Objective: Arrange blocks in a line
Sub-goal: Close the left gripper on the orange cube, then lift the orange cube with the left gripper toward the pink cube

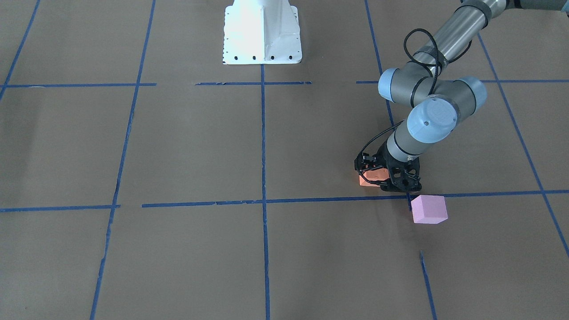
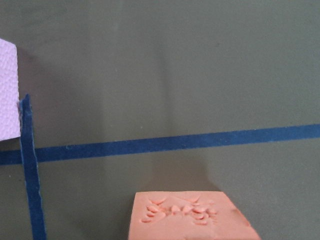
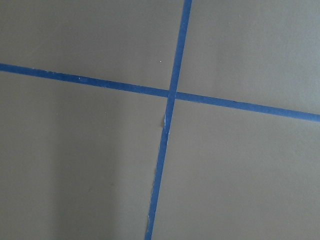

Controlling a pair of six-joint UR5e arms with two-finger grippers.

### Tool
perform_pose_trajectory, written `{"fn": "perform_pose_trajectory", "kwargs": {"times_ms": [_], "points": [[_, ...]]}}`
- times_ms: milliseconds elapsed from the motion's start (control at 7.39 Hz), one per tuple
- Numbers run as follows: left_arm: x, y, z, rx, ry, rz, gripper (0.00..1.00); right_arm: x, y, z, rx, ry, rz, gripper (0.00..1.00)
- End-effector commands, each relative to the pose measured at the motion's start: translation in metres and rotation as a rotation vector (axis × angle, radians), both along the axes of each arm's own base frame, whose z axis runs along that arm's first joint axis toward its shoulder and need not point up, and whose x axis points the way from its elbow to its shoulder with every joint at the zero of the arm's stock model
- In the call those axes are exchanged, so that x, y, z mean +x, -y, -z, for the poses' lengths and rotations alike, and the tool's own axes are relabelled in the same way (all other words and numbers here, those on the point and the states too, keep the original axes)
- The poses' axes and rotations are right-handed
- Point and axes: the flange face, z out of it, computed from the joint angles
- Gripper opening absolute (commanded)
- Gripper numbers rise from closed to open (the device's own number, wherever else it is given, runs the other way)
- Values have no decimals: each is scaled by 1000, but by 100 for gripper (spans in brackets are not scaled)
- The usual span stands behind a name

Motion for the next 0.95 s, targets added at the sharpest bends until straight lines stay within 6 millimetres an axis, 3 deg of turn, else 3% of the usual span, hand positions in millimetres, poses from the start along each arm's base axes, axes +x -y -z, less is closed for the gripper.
{"fn": "perform_pose_trajectory", "kwargs": {"times_ms": [0,135,271,541,812], "points": [[0,0,1,2,-1,0,38,0,0,0,0,0,0,100],[-2,1,5,7,-6,4,21,0,0,0,0,0,0,100],[-23,10,18,28,-20,35,19,0,0,0,0,0,0,100],[-99,28,48,58,1,95,20,0,1,1,2,0,0,100],[-170,19,30,94,61,73,20,0,0,0,0,0,0,100]]}}
